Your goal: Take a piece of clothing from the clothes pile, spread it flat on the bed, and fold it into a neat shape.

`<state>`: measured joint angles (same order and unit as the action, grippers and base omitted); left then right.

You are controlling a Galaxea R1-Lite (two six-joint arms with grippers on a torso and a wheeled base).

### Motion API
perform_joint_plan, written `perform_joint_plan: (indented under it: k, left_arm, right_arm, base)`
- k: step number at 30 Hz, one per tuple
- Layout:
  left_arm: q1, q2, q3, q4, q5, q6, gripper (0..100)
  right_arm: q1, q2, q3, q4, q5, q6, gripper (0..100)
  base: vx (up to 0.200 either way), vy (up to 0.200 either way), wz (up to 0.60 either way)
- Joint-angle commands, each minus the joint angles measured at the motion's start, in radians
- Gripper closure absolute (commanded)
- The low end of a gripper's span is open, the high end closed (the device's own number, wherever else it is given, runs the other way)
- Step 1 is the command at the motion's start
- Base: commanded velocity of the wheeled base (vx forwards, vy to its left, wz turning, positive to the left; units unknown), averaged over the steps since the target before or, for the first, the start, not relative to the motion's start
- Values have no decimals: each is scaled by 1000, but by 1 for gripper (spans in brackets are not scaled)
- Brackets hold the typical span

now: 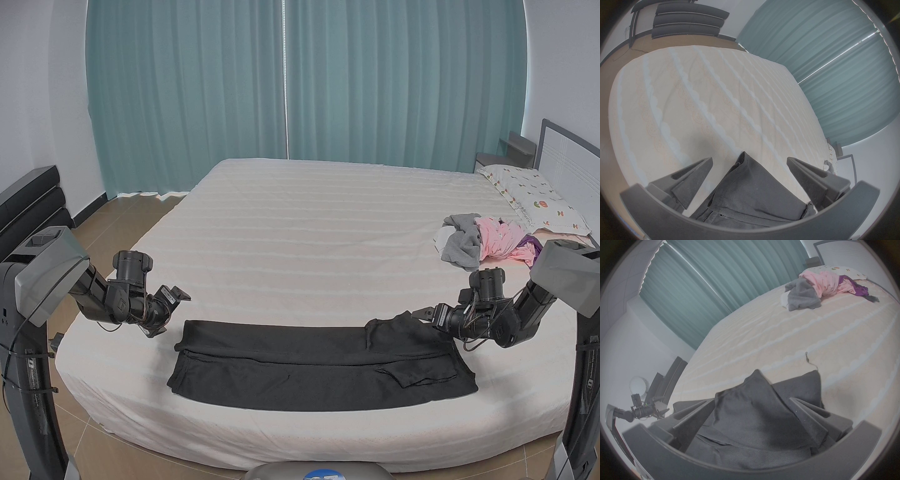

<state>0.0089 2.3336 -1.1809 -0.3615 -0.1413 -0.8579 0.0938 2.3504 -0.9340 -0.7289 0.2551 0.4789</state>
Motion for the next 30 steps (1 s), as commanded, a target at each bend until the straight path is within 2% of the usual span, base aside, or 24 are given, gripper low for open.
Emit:
perform_joint_plan:
  k: [1,22,23,30]
  left_arm:
    - [0,0,0,-1,0,0,0]
    - [-3,0,1,-1,0,2,0]
    - [-3,0,1,-1,0,2,0]
    - [-3,0,1,-1,0,3,0]
  right_arm:
    - [12,50,-25,6,0,-22,0]
    - [3,115,-69,51,-4,-49,0]
    - [3,115,-69,51,-4,-56,100]
    - [3,112,-63,57,-11,-65,100]
  base:
    - [0,0,0]
    - [0,0,0]
    - [0,0,0]
    - [0,0,0]
